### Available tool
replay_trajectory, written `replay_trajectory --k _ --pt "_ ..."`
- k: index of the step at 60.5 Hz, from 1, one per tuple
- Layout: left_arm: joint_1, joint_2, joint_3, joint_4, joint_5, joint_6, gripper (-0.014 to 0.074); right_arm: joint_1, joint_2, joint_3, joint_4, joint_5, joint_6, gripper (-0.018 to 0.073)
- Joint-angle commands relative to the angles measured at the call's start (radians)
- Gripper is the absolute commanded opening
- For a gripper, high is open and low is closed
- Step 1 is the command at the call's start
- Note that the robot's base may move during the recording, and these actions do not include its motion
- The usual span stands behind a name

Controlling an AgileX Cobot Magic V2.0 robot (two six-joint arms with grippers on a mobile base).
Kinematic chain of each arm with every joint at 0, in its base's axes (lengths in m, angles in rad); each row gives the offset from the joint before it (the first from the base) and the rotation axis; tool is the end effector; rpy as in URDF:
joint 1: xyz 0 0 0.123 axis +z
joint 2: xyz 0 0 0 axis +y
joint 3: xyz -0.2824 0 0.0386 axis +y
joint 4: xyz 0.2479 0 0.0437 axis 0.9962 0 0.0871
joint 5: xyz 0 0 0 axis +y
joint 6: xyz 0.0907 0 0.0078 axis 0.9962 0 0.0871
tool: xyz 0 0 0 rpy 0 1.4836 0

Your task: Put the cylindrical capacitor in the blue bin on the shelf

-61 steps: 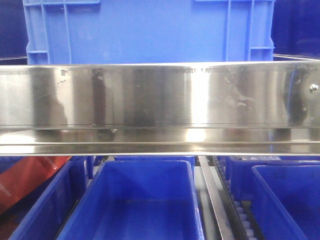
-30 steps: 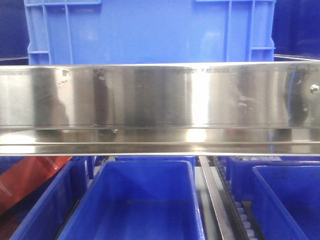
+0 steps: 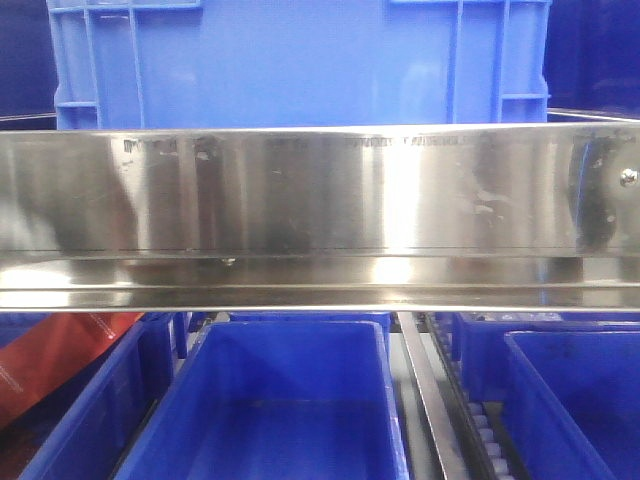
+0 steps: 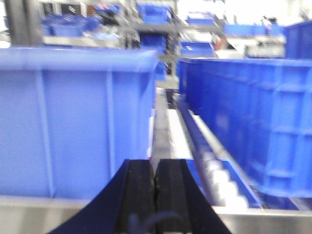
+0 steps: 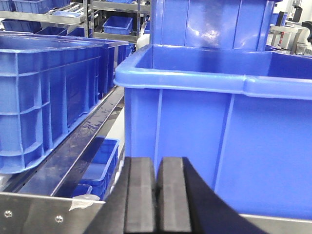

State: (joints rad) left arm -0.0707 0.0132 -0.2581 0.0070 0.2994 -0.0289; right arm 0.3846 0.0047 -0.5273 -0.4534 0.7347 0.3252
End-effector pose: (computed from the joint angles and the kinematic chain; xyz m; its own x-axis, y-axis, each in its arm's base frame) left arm 0.0389 -0.0026 0.2707 0.0311 -0.0245 -0.9992 0.0693 0.9973 -0.0223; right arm 0.0078 -0.0257 0.3181 -0.0651 -0.0487 -0.9967 -0.0886 0.9951 -0.0429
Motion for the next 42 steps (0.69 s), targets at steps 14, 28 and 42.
replay_trajectory --k 14,28,42 --pt "0.006 -0.013 0.258 -0.017 -0.281 0.000 -0.0069 -0.005 -0.005 0.003 -0.014 -0.018 0.001 -0.0147" --pt "0.006 -0.013 0.258 -0.015 -0.279 0.000 -0.0069 -0.005 -0.005 0.003 -0.014 -0.021 0.001 -0.0147" --pt "0.006 -0.013 0.258 -0.015 -0.290 0.000 -0.0069 -0.005 -0.005 0.003 -0.014 -0.021 0.001 -0.0147"
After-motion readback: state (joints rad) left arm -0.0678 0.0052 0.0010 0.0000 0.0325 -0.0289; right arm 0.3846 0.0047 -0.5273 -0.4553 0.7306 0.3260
